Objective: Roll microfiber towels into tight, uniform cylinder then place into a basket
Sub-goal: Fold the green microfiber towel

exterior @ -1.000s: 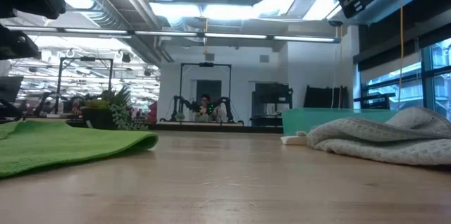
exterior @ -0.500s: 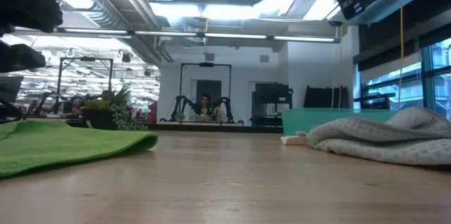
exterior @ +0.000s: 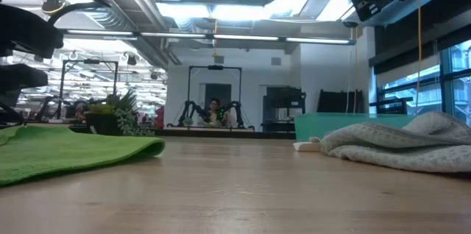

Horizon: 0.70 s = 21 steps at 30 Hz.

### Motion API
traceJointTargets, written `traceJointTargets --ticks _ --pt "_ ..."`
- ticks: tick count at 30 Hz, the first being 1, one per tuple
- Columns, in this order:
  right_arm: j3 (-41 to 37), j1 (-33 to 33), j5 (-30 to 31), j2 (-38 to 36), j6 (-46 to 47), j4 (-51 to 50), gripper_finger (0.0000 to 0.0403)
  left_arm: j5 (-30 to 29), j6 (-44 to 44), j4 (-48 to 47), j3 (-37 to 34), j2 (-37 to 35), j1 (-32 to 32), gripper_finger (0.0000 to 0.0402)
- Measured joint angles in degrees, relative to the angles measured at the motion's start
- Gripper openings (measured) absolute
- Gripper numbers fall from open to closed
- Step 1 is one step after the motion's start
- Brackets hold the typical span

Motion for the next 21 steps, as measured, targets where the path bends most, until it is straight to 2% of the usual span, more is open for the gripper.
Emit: traceJointTargets --ticks 7,12,16,21 --pt "0.0 0.0 0.0 0.0 0.0 0.0 0.0009 0.8 0.0 -0.7 0.1 -1.1 0.0 0.0009" --pt "0.0 0.0 0.3 0.0 0.0 0.1 0.0009 -0.8 0.1 -1.2 1.6 -2.9 0.0 0.0004" --pt "0.0 0.0 1.6 0.0 -0.1 0.0 0.0009 -5.7 3.1 -2.2 3.1 -4.2 0.7 0.0002" --pt "0.0 0.0 1.7 0.0 -1.6 0.1 0.0009 -8.3 10.5 -0.4 3.3 -3.6 6.2 0.0001"
